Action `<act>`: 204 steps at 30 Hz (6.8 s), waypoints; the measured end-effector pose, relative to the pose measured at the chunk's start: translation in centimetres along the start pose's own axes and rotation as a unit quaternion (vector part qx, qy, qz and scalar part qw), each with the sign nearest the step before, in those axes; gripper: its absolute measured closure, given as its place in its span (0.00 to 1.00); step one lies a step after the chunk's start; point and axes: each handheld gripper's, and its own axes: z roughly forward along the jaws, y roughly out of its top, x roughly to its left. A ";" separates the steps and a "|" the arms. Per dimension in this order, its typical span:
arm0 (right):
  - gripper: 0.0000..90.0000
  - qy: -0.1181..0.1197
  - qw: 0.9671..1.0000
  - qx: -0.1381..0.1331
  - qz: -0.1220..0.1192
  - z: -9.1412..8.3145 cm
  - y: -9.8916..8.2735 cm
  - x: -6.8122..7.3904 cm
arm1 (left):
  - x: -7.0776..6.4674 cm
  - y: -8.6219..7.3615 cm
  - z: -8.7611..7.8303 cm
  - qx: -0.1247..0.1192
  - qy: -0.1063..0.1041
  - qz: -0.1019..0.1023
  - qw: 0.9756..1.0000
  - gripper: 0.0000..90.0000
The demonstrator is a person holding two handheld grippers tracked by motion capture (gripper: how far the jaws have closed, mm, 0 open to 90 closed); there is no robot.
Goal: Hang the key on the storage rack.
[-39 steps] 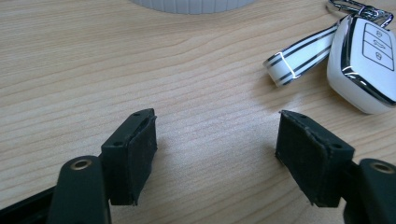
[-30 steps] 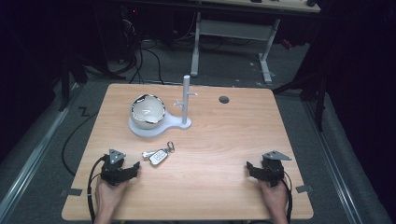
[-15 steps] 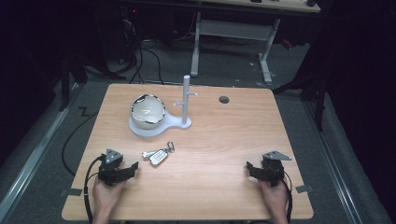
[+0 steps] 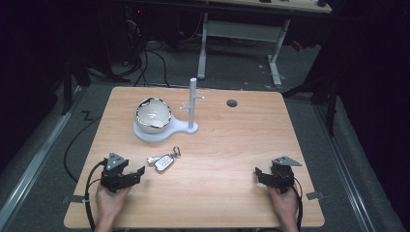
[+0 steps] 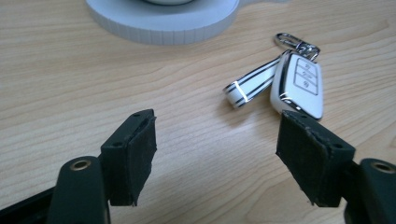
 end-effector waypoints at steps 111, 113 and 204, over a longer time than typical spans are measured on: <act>0.27 0.001 1.000 0.000 -0.002 0.0 0.0 0.0 | -4.2 4.7 4.6 0.012 -0.099 0.033 0.994 0.68; 0.27 0.001 1.000 0.000 -0.002 0.0 0.0 0.0 | -4.2 4.9 4.2 0.009 -0.100 0.031 0.994 0.68; 0.26 0.005 1.000 0.000 -0.002 0.0 0.0 -0.1 | -4.0 17.3 3.4 -0.035 -0.120 0.026 0.992 0.68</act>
